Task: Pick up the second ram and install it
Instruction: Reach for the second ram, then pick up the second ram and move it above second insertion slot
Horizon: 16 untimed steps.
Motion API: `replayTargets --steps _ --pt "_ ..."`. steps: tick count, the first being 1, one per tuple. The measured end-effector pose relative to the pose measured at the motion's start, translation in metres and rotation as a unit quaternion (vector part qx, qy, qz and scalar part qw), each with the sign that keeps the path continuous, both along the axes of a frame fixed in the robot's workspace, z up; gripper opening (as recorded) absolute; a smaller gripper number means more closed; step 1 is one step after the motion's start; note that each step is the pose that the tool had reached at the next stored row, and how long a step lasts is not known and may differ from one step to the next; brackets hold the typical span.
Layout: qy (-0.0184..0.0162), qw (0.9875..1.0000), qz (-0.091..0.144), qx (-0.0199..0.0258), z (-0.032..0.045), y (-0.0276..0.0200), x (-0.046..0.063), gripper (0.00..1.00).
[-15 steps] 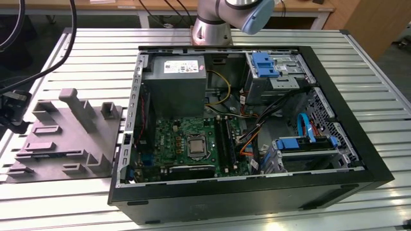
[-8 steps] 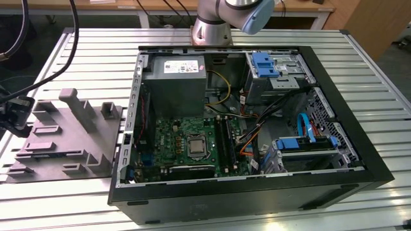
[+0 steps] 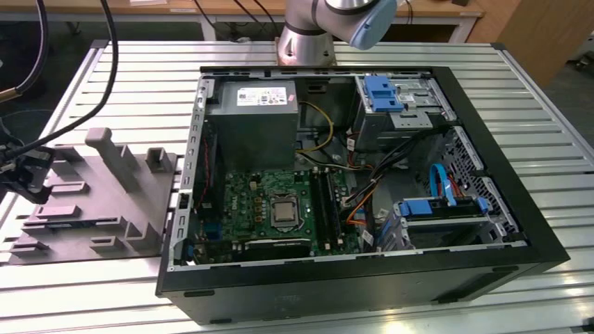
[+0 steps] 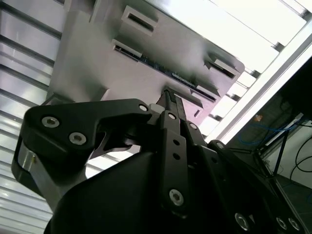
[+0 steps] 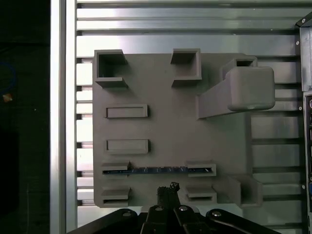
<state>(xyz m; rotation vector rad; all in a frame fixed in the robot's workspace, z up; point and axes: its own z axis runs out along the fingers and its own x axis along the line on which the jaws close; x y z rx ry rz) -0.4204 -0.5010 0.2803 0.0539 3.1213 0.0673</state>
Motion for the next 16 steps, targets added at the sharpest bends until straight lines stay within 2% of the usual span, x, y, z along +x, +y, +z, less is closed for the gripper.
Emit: replayTargets --steps 7,16 --pt "0.0007 1.0 0.0 -0.0001 -0.0083 0.0 0.0 0.1" --pt "0.0007 1.0 0.0 -0.0001 -0.0089 0.0 0.0 0.1"
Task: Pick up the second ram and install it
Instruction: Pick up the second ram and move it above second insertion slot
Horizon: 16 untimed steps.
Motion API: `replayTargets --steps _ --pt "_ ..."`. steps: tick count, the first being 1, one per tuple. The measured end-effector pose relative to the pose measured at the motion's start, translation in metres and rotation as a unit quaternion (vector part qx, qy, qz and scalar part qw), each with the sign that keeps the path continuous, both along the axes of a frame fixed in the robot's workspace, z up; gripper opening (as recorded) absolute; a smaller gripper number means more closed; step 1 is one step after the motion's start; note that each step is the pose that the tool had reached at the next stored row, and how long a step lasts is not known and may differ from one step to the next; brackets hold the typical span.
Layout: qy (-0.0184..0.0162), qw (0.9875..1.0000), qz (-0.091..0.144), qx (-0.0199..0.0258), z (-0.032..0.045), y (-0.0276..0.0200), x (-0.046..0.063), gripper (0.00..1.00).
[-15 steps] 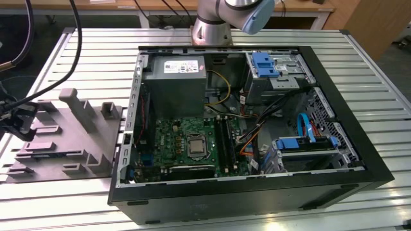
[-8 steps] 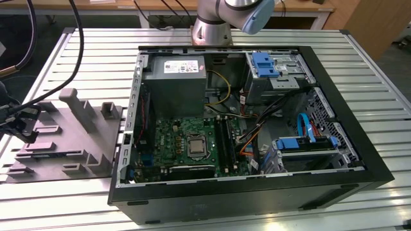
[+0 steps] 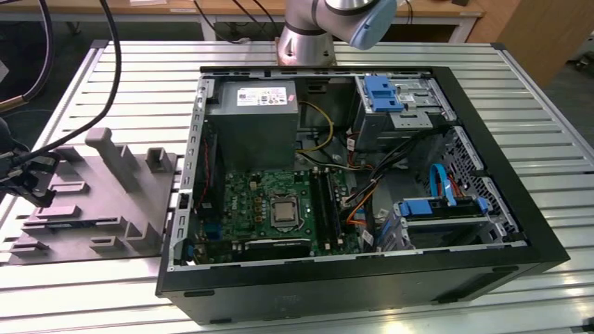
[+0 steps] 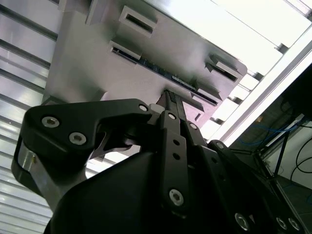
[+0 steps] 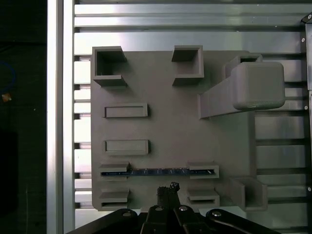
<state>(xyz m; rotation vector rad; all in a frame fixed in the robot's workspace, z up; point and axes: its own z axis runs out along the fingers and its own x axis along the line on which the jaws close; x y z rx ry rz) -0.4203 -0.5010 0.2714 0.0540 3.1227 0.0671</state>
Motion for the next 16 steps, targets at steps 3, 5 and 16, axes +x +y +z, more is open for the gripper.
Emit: replayTargets --steps 3,5,16 --pt "0.0 1.0 0.0 0.0 0.0 0.0 0.0 0.1" --pt "0.0 1.0 0.0 0.0 -0.0001 0.0 0.0 0.1" --pt "0.0 0.9968 0.08 0.0 -0.0014 0.0 0.0 0.1"
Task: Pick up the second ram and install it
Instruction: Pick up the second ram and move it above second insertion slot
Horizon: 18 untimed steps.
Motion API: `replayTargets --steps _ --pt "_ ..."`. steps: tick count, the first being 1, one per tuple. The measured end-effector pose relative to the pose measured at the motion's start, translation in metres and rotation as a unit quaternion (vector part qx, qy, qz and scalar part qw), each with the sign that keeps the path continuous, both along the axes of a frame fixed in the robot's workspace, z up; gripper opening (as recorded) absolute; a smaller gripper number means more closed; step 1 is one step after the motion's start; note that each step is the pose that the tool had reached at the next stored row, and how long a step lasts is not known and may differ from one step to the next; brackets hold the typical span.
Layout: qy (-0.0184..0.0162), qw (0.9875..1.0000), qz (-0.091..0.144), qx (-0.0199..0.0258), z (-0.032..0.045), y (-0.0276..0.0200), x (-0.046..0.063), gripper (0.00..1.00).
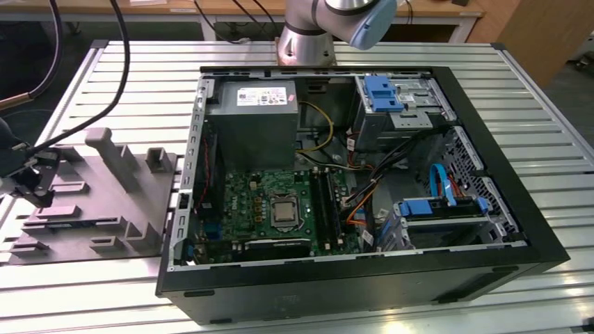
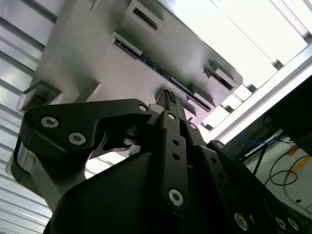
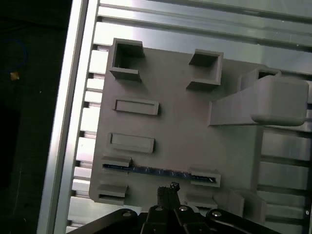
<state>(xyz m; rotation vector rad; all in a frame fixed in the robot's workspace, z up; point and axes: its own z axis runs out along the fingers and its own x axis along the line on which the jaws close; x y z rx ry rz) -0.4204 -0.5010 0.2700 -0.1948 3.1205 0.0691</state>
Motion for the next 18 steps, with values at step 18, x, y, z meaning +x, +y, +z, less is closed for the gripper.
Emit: replayTargets --steps 18 --pt "0.0 0.9867 0.163 0.0 -0.0021 0.0 0.0 0.1"
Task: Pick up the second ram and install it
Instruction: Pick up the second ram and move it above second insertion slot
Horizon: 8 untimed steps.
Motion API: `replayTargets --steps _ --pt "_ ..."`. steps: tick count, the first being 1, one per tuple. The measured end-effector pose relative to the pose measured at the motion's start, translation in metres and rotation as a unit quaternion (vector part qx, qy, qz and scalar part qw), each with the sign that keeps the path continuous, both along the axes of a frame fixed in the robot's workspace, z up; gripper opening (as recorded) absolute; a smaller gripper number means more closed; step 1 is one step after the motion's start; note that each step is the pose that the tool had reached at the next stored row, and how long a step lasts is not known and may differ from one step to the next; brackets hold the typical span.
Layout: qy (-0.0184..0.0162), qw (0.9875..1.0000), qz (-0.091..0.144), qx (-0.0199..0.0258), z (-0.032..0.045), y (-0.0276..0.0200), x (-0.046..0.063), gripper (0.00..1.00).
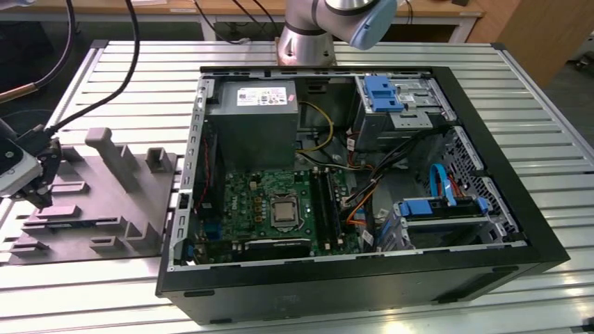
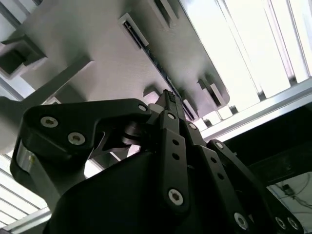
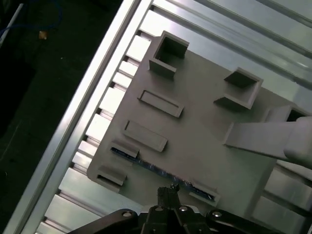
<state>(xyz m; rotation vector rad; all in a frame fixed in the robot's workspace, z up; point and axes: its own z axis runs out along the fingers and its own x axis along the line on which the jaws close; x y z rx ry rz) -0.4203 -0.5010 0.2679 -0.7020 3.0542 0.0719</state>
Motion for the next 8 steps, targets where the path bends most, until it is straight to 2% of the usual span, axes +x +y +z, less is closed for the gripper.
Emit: replayTargets --steps 4,8 --pt "0.0 0.9993 0.037 0.0 -0.0004 0.0 0.0 0.1" --pt "0.0 0.9973 0.073 0.0 -0.0009 0.0 0.0 0.1"
